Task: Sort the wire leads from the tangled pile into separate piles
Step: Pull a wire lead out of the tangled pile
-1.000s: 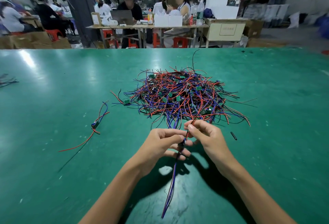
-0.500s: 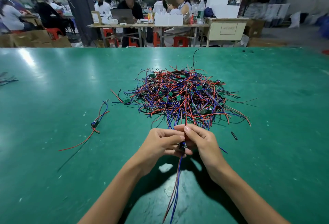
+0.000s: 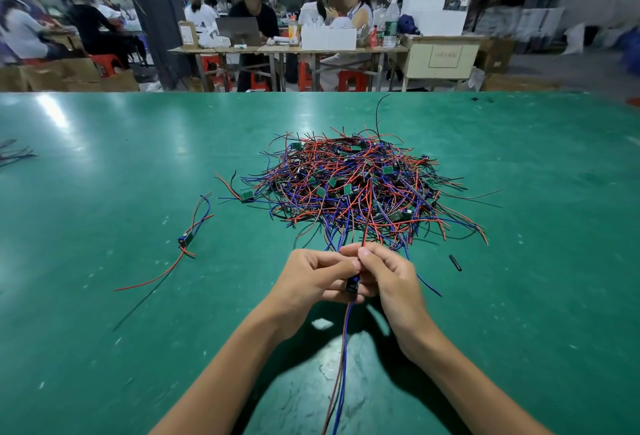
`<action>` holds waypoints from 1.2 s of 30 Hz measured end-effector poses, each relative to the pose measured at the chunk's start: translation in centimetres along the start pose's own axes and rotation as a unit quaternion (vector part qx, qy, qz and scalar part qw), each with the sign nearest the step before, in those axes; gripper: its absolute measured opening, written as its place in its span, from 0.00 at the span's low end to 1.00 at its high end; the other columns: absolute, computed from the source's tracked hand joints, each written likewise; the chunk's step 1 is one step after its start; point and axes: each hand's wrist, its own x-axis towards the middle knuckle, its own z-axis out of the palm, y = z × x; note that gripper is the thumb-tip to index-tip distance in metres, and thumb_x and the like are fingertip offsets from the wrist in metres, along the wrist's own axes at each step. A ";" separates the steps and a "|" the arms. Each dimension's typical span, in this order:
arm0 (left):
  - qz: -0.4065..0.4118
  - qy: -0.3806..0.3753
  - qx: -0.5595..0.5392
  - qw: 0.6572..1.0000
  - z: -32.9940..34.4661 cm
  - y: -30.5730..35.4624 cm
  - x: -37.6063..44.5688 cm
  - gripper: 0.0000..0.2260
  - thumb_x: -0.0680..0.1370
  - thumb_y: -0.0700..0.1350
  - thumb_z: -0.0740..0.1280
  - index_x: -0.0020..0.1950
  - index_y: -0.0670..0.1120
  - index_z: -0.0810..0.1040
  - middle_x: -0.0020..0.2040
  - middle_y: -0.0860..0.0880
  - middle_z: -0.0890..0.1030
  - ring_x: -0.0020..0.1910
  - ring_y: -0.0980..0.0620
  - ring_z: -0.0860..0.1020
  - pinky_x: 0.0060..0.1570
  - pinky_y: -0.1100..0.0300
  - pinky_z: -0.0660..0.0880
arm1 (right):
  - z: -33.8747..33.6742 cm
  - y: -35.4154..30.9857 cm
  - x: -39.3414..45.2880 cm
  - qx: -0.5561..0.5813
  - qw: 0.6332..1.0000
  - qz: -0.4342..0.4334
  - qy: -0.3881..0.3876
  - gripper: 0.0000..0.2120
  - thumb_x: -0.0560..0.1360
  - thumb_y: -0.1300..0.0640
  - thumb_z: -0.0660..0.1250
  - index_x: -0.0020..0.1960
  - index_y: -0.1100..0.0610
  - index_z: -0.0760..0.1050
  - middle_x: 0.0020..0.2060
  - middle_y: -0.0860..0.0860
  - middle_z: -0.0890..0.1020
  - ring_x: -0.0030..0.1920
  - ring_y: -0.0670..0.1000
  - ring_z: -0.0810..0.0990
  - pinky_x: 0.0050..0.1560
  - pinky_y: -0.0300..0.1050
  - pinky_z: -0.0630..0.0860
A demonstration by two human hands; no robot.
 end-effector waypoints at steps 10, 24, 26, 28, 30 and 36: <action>-0.028 -0.032 0.087 0.995 0.6 0.7 -0.2 0.07 0.76 0.37 0.71 0.46 0.33 0.85 0.40 0.37 0.85 0.36 0.46 0.84 0.38 0.57 0.81 | 0.6 0.2 0.7 -0.006 0.990 0.015 0.138 0.15 0.80 0.60 0.59 0.38 0.52 0.76 0.37 0.49 0.84 0.26 0.46 0.72 0.24 0.38 0.70; -0.029 -0.094 0.171 0.980 -0.8 1.3 -0.8 0.07 0.78 0.45 0.71 0.47 0.45 0.88 0.45 0.44 0.87 0.37 0.57 0.81 0.33 0.66 0.69 | -3.2 -2.2 2.0 0.272 0.939 0.208 0.009 0.14 0.83 0.50 0.56 0.47 0.53 0.78 0.44 0.51 0.86 0.34 0.48 0.81 0.30 0.41 0.79; 0.000 -0.043 0.088 0.995 -1.3 1.8 -0.6 0.08 0.75 0.48 0.72 0.49 0.47 0.88 0.47 0.45 0.87 0.38 0.59 0.78 0.36 0.68 0.71 | -2.4 -1.7 1.8 0.177 0.970 0.165 -0.005 0.20 0.85 0.45 0.52 0.57 0.54 0.79 0.50 0.54 0.87 0.38 0.50 0.83 0.32 0.43 0.81; 0.011 0.037 -0.035 0.999 -1.6 2.2 -0.2 0.10 0.71 0.52 0.72 0.49 0.51 0.88 0.49 0.47 0.87 0.38 0.60 0.79 0.39 0.70 0.75 | -1.4 -1.2 0.9 -0.004 0.997 0.077 0.002 0.13 0.84 0.48 0.58 0.57 0.52 0.79 0.47 0.55 0.87 0.35 0.50 0.84 0.28 0.42 0.78; 0.020 0.114 -0.113 0.987 -1.8 2.3 0.2 0.06 0.73 0.50 0.72 0.46 0.53 0.88 0.50 0.47 0.87 0.37 0.61 0.81 0.39 0.70 0.77 | -0.8 -0.3 0.3 -0.143 0.989 -0.040 -0.026 0.05 0.80 0.56 0.69 0.55 0.49 0.79 0.44 0.53 0.86 0.34 0.51 0.84 0.28 0.40 0.76; 0.048 0.188 -0.173 0.966 -1.3 2.1 0.1 0.03 0.68 0.44 0.76 0.40 0.46 0.87 0.43 0.44 0.87 0.39 0.53 0.85 0.38 0.66 0.79 | 0.4 -0.2 0.0 -0.076 0.991 -0.110 -0.007 0.09 0.74 0.48 0.75 0.49 0.51 0.82 0.40 0.53 0.86 0.33 0.46 0.79 0.31 0.37 0.73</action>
